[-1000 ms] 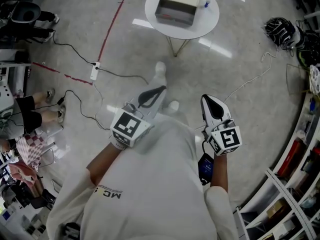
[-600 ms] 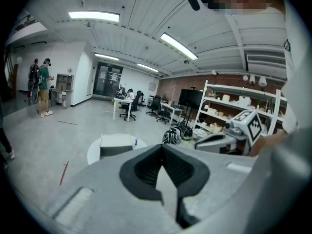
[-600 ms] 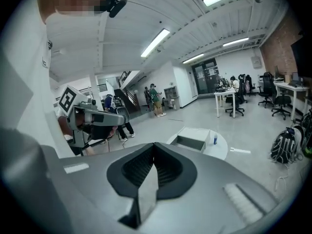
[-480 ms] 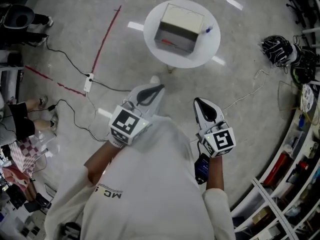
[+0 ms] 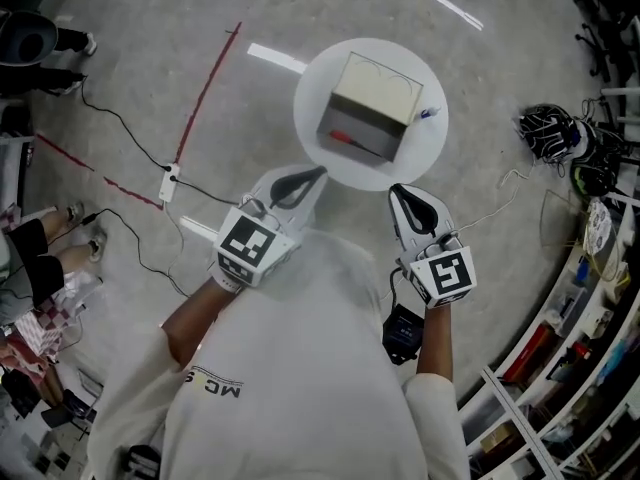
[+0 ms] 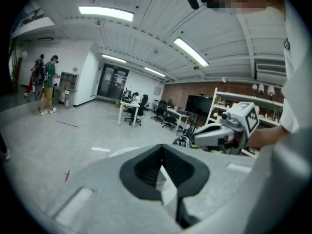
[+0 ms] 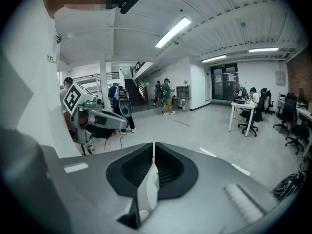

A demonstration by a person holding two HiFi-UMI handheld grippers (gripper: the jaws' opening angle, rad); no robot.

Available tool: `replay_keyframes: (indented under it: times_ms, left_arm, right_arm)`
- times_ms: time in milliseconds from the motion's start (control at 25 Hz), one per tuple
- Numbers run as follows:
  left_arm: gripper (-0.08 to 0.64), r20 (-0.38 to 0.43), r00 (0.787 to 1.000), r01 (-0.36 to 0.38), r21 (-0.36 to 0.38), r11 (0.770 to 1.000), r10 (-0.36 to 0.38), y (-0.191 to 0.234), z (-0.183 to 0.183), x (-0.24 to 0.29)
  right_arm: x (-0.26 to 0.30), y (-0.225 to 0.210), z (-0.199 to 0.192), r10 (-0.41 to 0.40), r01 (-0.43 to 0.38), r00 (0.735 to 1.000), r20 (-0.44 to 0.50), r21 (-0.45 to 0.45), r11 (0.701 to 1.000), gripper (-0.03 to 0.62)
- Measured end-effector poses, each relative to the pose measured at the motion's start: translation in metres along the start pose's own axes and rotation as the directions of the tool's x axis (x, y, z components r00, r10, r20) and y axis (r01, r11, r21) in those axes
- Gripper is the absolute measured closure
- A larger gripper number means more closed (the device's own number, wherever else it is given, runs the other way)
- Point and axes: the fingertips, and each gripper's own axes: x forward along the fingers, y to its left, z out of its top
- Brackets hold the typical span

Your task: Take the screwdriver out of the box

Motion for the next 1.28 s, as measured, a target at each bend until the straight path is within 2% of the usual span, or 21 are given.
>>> replay_keyframes:
  times_ms: [120, 280, 480, 680, 760, 960, 1160, 1280]
  left_arm:
    - [0.560, -0.013, 1.000, -0.004, -0.029, 1.000, 0.003, 0.025, 0.001, 0.014]
    - [0.560, -0.029, 1.000, -0.004, -0.059, 0.998, 0.003, 0.044, -0.003, 0.036]
    - [0.560, -0.053, 0.998, -0.026, -0.090, 0.996, 0.021, 0.057, -0.016, 0.059]
    - [0.560, -0.080, 0.995, -0.077, -0.116, 0.990, 0.068, 0.075, -0.030, 0.059]
    - [0.560, -0.095, 0.992, -0.098, -0.124, 0.987, 0.086, 0.084, -0.038, 0.060]
    - [0.560, -0.142, 0.982, -0.145, -0.128, 0.981, 0.126, 0.107, -0.064, 0.060]
    - [0.560, -0.171, 0.974, -0.175, -0.159, 0.972, 0.147, 0.124, -0.085, 0.058]
    - [0.560, -0.174, 0.972, -0.189, -0.187, 0.964, 0.157, 0.136, -0.097, 0.058]
  right_arm:
    - [0.031, -0.015, 0.004, 0.021, -0.021, 0.999, -0.027, -0.005, 1.000, 0.578]
    - [0.065, -0.032, -0.011, 0.063, -0.065, 0.992, -0.108, -0.010, 0.998, 0.566]
    - [0.097, -0.052, -0.045, 0.125, -0.127, 0.974, -0.189, 0.000, 0.992, 0.566]
    - [0.131, -0.064, -0.065, 0.187, -0.193, 0.949, -0.255, 0.002, 0.981, 0.566]
    - [0.148, -0.069, -0.075, 0.215, -0.223, 0.933, -0.290, 0.004, 0.975, 0.540]
    - [0.196, -0.077, -0.103, 0.274, -0.285, 0.891, -0.363, 0.026, 0.958, 0.538]
    - [0.242, -0.075, -0.133, 0.330, -0.357, 0.832, -0.446, 0.025, 0.934, 0.522]
    - [0.267, -0.069, -0.154, 0.382, -0.415, 0.780, -0.495, 0.046, 0.909, 0.512]
